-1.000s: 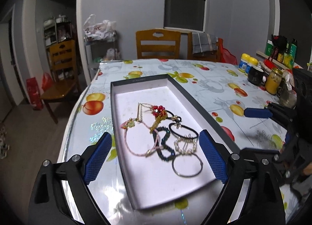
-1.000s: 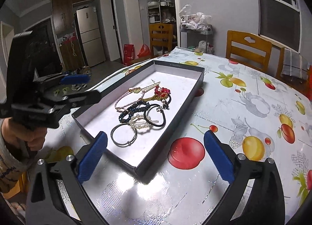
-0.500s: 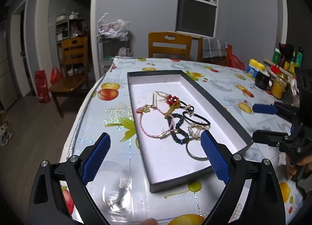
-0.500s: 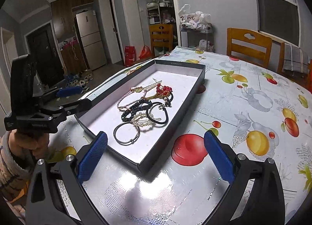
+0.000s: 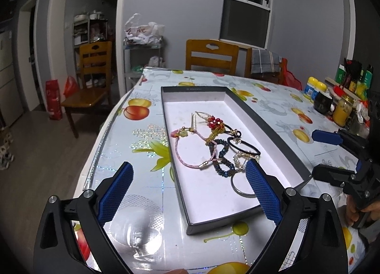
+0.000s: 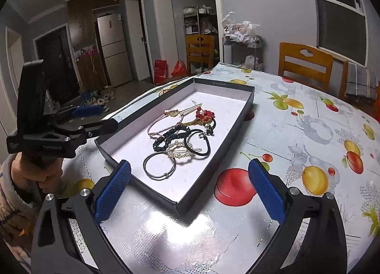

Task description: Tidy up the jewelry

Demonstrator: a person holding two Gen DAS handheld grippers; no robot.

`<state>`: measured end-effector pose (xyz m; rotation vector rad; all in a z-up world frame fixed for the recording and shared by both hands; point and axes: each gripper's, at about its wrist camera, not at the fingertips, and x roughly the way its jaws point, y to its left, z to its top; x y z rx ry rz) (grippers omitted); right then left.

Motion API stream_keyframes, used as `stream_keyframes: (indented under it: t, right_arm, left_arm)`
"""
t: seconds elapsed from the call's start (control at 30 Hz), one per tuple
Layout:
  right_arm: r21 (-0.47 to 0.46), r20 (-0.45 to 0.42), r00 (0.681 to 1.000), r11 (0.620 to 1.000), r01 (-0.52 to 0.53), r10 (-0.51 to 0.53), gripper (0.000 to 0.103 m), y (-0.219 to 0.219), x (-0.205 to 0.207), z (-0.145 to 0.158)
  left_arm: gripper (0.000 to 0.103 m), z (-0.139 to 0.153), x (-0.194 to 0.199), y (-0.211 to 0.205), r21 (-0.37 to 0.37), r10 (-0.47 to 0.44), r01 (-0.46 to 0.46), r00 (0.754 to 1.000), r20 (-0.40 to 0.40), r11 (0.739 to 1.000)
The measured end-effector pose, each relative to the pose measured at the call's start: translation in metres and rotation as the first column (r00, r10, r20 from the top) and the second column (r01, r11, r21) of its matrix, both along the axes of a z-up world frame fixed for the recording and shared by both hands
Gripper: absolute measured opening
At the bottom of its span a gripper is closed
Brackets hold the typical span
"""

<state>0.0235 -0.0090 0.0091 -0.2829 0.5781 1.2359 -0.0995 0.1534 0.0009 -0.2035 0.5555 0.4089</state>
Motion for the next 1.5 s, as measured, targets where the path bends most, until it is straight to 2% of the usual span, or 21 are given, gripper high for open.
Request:
stream_keyframes:
  t: [1.2, 1.5]
  right_arm:
    - [0.0, -0.017, 1.0, 1.0, 0.008, -0.008, 0.098, -0.0007, 0.0027, 0.0003]
    - [-0.002, -0.015, 1.0, 1.0, 0.008, -0.008, 0.098, -0.0012, 0.0033, 0.0007]
  left_arm:
    - [0.1, -0.0021, 0.0046, -0.0008, 0.004, -0.004, 0.004, 1.0, -0.007, 1.0]
    - [0.1, -0.0028, 0.0045, -0.0018, 0.03, -0.009, 0.01, 1.0, -0.011, 1.0]
